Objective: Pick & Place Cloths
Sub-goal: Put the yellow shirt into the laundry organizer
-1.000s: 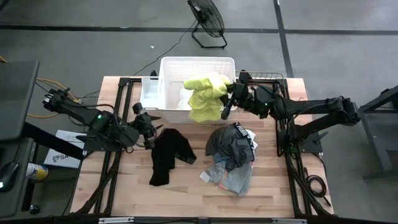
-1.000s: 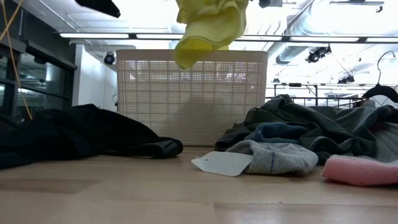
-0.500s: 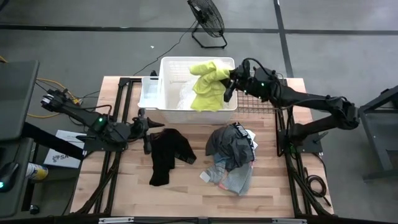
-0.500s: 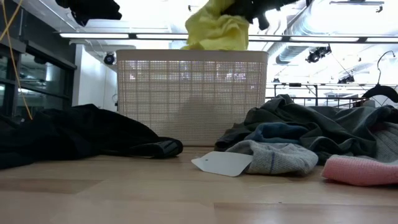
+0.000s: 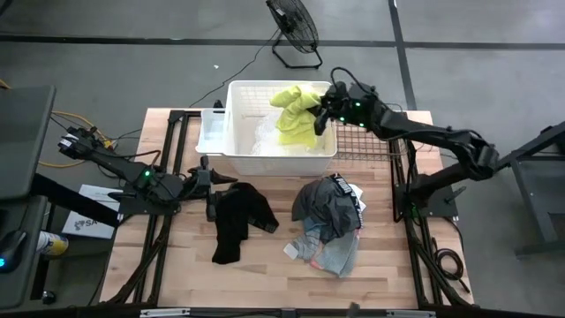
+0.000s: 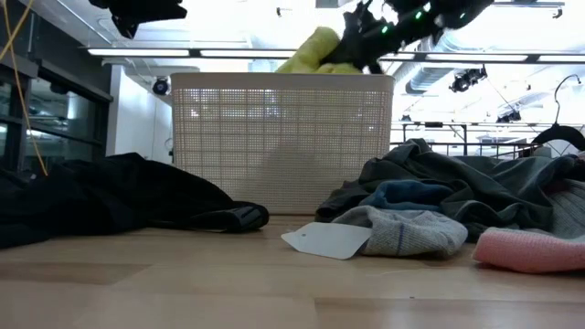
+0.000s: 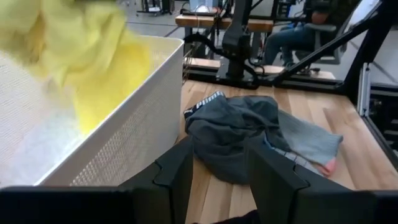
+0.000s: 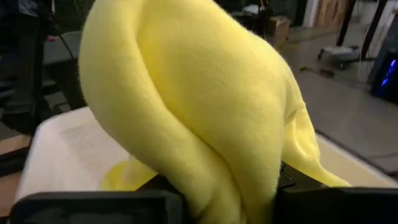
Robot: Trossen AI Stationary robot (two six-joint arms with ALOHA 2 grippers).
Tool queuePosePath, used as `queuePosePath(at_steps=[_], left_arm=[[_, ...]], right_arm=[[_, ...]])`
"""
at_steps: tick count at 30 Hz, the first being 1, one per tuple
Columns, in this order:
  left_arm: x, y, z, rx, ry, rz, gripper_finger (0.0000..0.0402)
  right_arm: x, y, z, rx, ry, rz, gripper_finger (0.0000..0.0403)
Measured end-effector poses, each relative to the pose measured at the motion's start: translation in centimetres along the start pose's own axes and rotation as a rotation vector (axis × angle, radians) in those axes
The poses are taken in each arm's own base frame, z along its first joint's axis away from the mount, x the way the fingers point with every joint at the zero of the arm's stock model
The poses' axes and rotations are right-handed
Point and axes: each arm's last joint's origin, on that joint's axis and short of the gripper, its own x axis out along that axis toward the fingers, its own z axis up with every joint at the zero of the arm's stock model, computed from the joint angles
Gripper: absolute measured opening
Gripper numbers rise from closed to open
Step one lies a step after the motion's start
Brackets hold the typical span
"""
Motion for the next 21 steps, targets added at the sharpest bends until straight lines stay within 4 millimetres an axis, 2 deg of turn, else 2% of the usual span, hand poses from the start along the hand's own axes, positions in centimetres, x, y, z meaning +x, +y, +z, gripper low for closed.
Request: queuePosePath(at_steps=[5,10,16,21], left_arm=[[0.0,-0.1,0.0,0.004,0.000,-0.027,0.0138],[0.0,-0.1,0.0,0.005,0.000,-0.028,0.0138],[0.0,-0.1,0.0,0.000,0.000,-0.029,0.0138],[0.0,-0.1,0.0,-0.006,0.001,-0.029,0.0138]], right_arm=[[2.7,-0.3,-1.8,0.041,0.048,0.051,0.0083],[4.5,-0.5,-3.1,0.074,0.117,0.091,0.0083],[5.6,-0.7,-4.7,0.110,0.193,0.082,0.0084],[5.6,-0.8,-5.2,0.125,0.227,0.065,0.0083]])
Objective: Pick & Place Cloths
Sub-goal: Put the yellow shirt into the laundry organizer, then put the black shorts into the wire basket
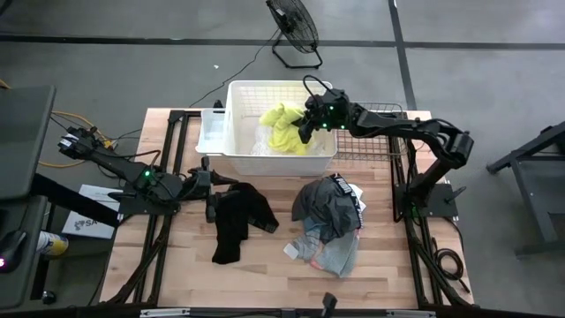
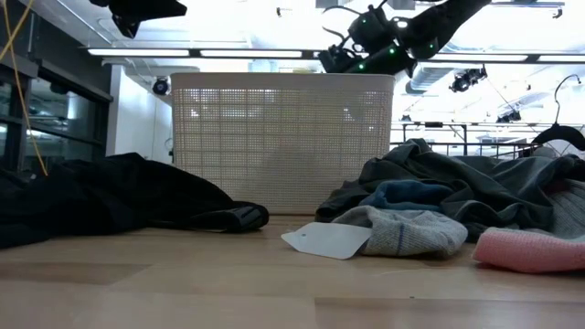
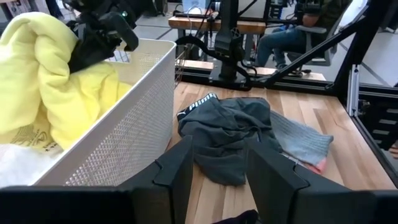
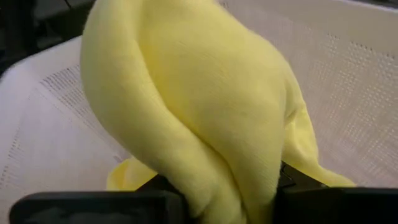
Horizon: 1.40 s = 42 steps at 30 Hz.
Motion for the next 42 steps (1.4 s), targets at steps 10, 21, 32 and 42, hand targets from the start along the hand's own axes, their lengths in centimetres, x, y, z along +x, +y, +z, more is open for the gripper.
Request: queuePosePath(at_steps=[10,21,32,42], left_arm=[[0.0,0.0,-0.2,0.003,0.015,0.003,0.0138],[0.0,0.1,-0.4,0.013,0.039,0.008,0.0138],[0.0,0.0,-0.5,0.014,0.047,-0.018,0.0138],[-0.1,0.0,-0.9,0.023,0.098,-0.048,0.0138]], right_arm=[[0.0,0.0,0.0,0.027,0.004,-0.001,0.0202],[-1.8,0.9,1.7,0.006,-0.074,0.080,0.0237],[-5.9,2.7,4.5,0.020,-0.189,0.189,0.0237],[-11.4,6.5,5.2,0.003,-0.154,0.330,0.0238]])
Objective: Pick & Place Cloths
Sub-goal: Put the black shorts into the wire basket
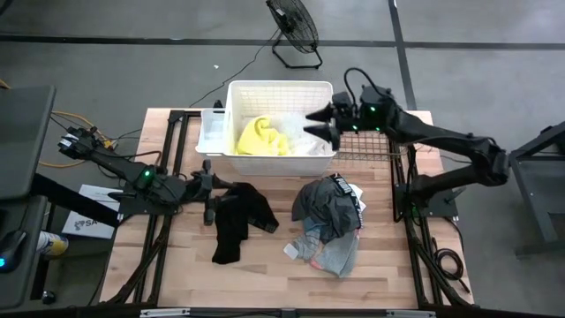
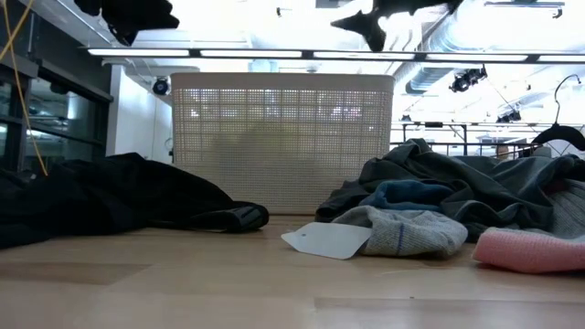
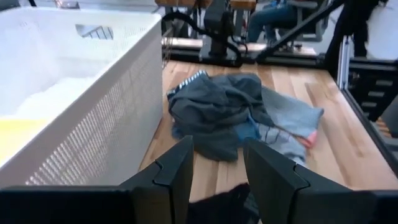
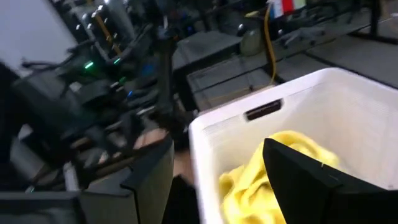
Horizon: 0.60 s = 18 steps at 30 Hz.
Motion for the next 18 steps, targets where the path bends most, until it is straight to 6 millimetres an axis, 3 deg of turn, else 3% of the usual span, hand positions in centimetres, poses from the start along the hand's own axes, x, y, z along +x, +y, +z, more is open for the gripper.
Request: queuePosePath(at_steps=[7,12,18], left_arm=[[0.0,0.3,-1.0,-0.030,0.088,0.038,0.0138],[-0.1,0.7,-1.7,-0.174,0.135,0.121,0.0138],[-0.3,1.0,-2.7,-0.225,0.224,0.157,0.0139]], right_arm=[[-2.2,4.5,-1.2,-0.037,0.093,-0.064,0.0238],[-2.4,7.1,-2.6,-0.058,0.152,-0.100,0.0238],[-2.3,9.9,-4.2,-0.084,0.209,-0.103,0.0238]])
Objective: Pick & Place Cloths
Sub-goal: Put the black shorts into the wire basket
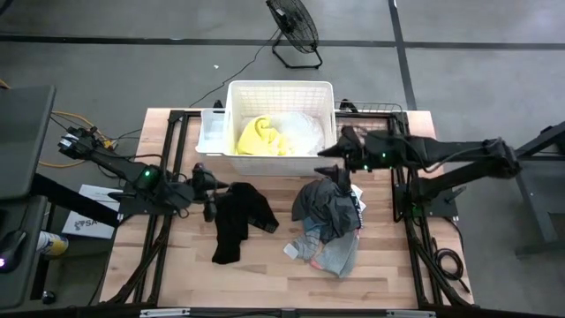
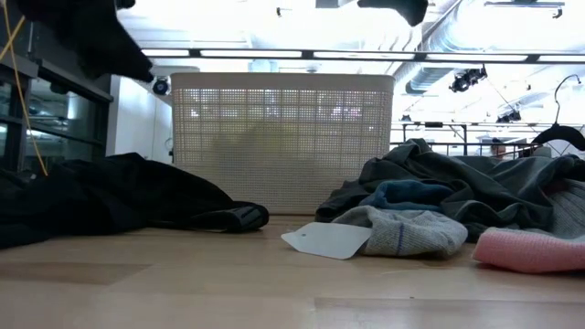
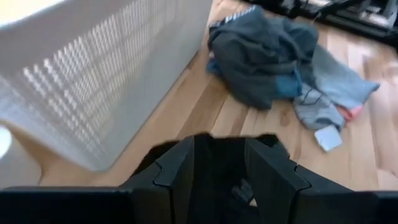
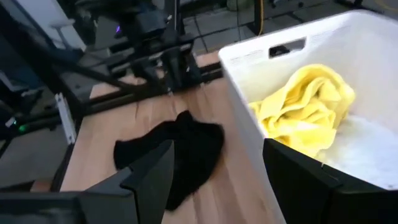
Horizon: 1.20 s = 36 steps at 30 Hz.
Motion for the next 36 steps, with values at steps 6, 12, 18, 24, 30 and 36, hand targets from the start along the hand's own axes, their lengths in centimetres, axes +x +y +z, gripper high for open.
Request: queuePosePath(at_steps=[6,12,18,24,30,36], left_arm=[[0.5,0.0,-0.7,0.002,0.084,0.003,0.0179],[2.2,-1.0,-1.8,-0.002,0.200,0.007,0.0227],[4.4,-0.6,-2.7,-0.076,0.305,0.110,0.0230],[6.2,0.0,-1.7,-0.148,0.407,0.143,0.0230],[7.6,0.3,-0.9,-0.168,0.522,0.153,0.0230],[8.5,0.7,-0.5,-0.167,0.654,0.232,0.0230]], right_arm=[[-0.4,2.4,-0.9,-0.009,0.011,0.022,0.0238],[-0.9,4.2,-1.5,-0.010,0.008,0.032,0.0238],[-1.5,5.7,-2.1,-0.024,0.004,0.036,0.0238],[-1.8,6.4,-2.9,-0.021,0.043,0.036,0.0238],[-2.1,6.7,-3.6,-0.013,0.098,0.036,0.0238],[-2.2,7.0,-3.8,-0.023,0.106,0.049,0.0238]])
